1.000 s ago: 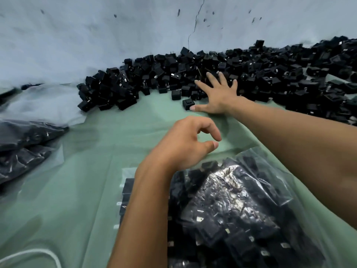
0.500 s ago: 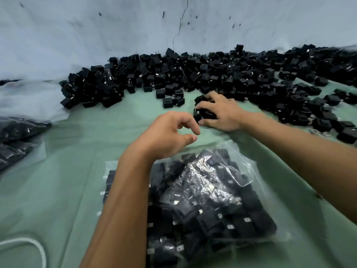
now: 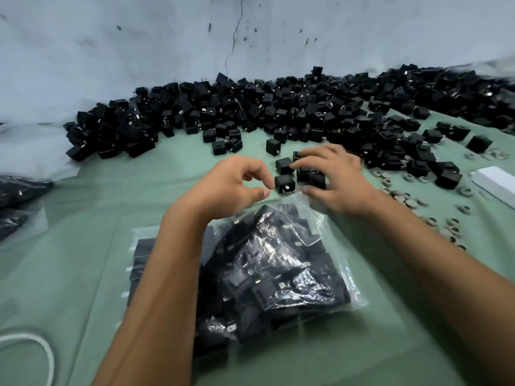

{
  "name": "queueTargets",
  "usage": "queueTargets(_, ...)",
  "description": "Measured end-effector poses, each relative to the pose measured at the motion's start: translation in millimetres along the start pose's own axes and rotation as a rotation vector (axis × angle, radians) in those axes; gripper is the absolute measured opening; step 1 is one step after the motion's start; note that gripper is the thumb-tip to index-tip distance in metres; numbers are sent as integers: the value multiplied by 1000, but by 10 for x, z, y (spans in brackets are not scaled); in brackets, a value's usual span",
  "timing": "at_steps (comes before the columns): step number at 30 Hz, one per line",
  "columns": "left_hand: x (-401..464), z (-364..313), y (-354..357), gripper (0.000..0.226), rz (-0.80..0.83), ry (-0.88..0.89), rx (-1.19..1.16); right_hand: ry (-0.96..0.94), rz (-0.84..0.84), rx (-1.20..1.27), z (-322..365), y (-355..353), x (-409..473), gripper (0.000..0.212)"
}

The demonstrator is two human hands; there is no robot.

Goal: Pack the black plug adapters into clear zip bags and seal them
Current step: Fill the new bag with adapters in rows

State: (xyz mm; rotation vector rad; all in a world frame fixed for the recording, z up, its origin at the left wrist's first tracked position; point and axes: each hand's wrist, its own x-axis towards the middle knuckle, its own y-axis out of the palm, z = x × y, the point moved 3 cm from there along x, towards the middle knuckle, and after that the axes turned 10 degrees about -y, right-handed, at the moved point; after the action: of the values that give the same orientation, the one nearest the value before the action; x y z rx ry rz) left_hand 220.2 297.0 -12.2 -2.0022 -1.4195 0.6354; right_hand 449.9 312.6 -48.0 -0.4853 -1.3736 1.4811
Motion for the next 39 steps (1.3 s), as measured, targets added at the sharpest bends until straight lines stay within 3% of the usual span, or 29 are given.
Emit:
queueTargets(2,1,-18,10,14,0,3,6,-123,179,-74,97,70,133,54)
queueTargets(4,9,-46,13,13,7,17,2,-143,245,-90,162,112,260,45)
queueTargets(6,-2,-97,36,12,42,53,-41,-170,201,-166,193,103,329,28)
queueTargets(8,-17,-170,83,13,97,104,-109,-173,25,-181,186,40,294,21)
queueTargets(10,-28,-242,158,22,154,124,-126,-50,-244,113,145,-47,116,17)
queueTargets(12,-6,-291,267,37,211,105,-61,174,-431,587,100,-89,-139,10)
queueTargets(15,5,-325,423,49,263,53,77,406,-486,1161,79,-45,-471,14)
queueTargets(17,-4,-318,458,43,268,41,104,397,-439,1253,71,-61,-610,16)
queueTargets(21,11,-288,373,28,242,105,86,347,-296,1080,83,-96,-695,16)
queueTargets(25,3,-236,285,15,237,149,78,280,-200,1124,239,-87,-665,11)
queueTargets(29,5,-256,257,7,225,212,41,145,-84,997,381,-43,-626,6)
queueTargets(33,6,-313,265,4,221,262,59,-2,-83,790,462,3,-615,6)
queueTargets(36,6,-330,276,5,220,275,59,-46,-93,773,475,67,-605,9)
queueTargets(39,-4,-336,267,5,210,282,34,-39,-131,773,526,135,-597,27)
